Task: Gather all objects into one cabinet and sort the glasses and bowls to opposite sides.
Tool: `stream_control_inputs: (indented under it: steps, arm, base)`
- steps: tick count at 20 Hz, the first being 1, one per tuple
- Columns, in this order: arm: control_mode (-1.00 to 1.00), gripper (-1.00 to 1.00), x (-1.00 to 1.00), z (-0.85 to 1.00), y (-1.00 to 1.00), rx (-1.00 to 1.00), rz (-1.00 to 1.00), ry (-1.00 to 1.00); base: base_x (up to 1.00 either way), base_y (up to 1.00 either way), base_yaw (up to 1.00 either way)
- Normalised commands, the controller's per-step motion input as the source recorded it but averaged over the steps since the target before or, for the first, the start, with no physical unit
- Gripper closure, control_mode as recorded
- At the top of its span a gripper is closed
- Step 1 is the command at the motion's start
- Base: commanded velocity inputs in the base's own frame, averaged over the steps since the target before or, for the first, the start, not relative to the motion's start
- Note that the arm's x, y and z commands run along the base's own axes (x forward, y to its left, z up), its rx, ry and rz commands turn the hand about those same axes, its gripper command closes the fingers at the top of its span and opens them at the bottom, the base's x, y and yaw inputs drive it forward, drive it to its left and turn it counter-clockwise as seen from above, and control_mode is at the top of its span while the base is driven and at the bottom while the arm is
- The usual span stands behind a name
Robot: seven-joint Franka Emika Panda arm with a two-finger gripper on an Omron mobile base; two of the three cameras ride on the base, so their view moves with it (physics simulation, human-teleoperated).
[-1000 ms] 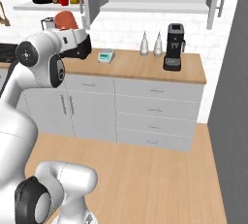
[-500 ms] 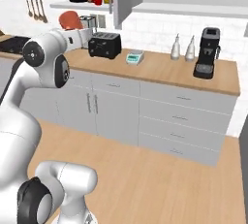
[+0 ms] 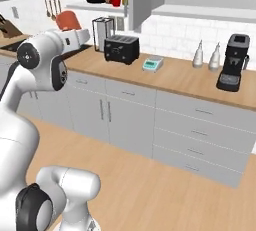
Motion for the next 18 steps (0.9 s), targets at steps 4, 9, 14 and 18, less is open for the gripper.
stream_control_inputs:
  steps: [4, 9, 14, 18]
  arm:
    - [1.0, 1.0, 0.0, 0.0, 0.0, 0.0, 0.0, 0.0]
    - [1.0, 1.0, 0.0, 0.0, 0.0, 0.0, 0.0, 0.0]
    - [1.0, 1.0, 0.0, 0.0, 0.0, 0.0, 0.0, 0.0]
    - [1.0, 1.0, 0.0, 0.0, 0.0, 0.0, 0.0, 0.0]
  base:
    - [1.0, 0.09, 0.0]
    - [1.0, 0.16, 0.0]
    - [0.17, 0.29, 0.0]
    - [-0.5, 0.66, -0.01]
